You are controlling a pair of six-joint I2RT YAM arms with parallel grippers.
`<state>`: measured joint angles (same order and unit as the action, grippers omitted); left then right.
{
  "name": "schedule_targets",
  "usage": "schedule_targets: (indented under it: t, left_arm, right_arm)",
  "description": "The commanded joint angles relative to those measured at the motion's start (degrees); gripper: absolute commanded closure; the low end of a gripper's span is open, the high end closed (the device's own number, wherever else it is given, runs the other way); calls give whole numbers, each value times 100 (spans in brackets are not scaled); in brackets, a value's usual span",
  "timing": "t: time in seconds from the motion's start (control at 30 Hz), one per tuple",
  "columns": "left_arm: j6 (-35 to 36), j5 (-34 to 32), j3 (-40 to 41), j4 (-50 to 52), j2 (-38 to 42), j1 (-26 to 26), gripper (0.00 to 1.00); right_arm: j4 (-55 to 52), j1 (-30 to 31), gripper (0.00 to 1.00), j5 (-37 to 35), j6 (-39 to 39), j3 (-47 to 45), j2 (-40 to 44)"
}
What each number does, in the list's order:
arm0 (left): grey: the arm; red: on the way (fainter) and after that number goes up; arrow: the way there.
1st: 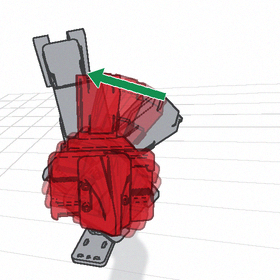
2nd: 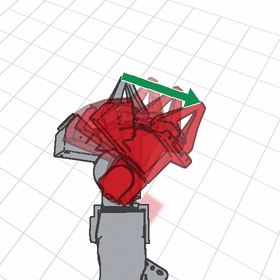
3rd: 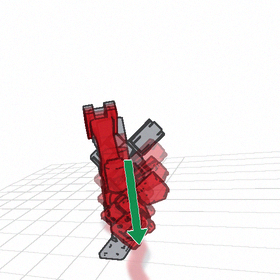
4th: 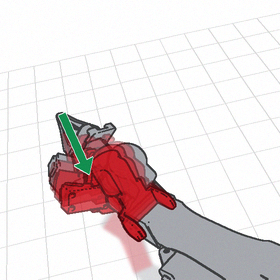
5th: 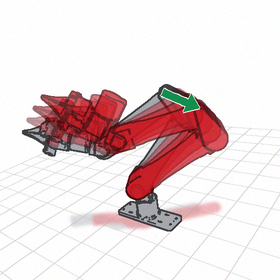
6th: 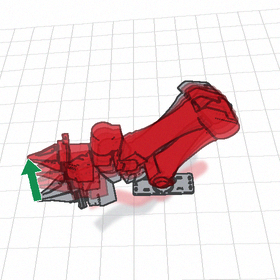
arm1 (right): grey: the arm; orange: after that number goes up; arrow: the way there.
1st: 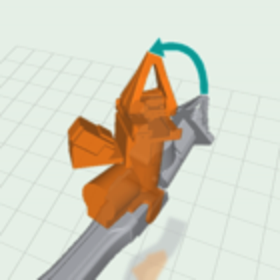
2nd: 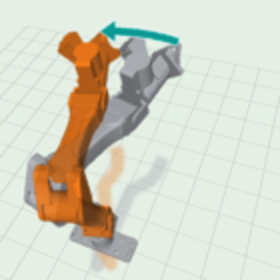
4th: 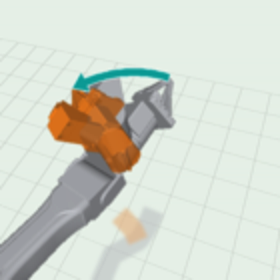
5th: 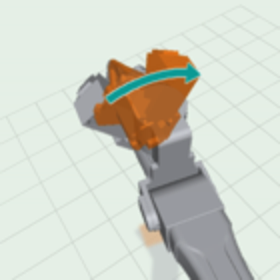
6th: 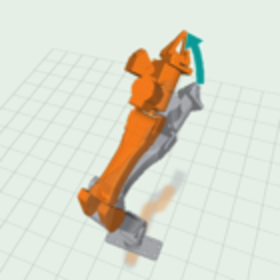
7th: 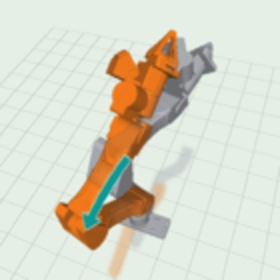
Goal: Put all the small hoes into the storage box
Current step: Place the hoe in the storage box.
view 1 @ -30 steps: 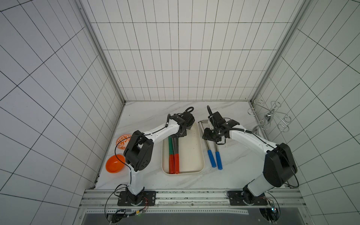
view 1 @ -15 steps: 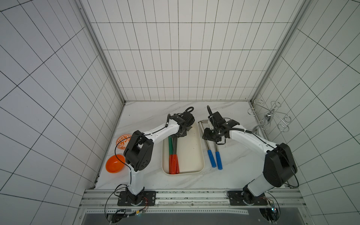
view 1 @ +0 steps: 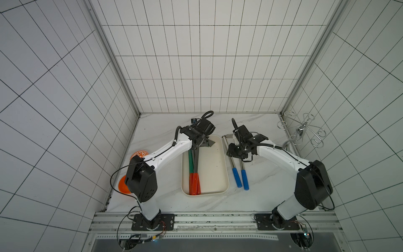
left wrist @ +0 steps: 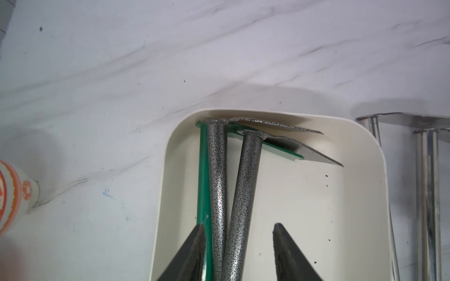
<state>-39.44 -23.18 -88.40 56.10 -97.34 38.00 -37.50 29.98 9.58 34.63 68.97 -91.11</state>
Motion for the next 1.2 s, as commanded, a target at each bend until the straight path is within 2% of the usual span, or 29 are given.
schedule_targets:
  t: [0.0,0.27,0.4,0.6,0.77,1.0,1.17]
  left_arm:
    - [213,-286,68,-148,479,-202,52]
    - [900,124,1129,-768,1624,-1066,52]
    - [1266,599,1673,-1042,2005,-1587,51]
    - [1609,868,2054,-994,2061,-1981,49]
    - [1701,1365,2372,-1156,2061,-2264,50]
    - [1782,1951,2483,-1191,1744,-2334,51]
    - [1791,2046,2565,-1268,1699,-2333,51]
  right_arm:
    - [-191,-36,50,-86,7,18,136]
    - [-319,-40,50,-292,-58,193,102]
    - [-427,-62,50,-477,-122,313,85]
    - [-554,-272,49,-622,-236,380,109]
    - [-651,-559,49,-715,-372,406,142]
    - [-787,-795,49,-962,-586,618,-139]
    - [-831,-853,48,-1076,-673,1001,-547]
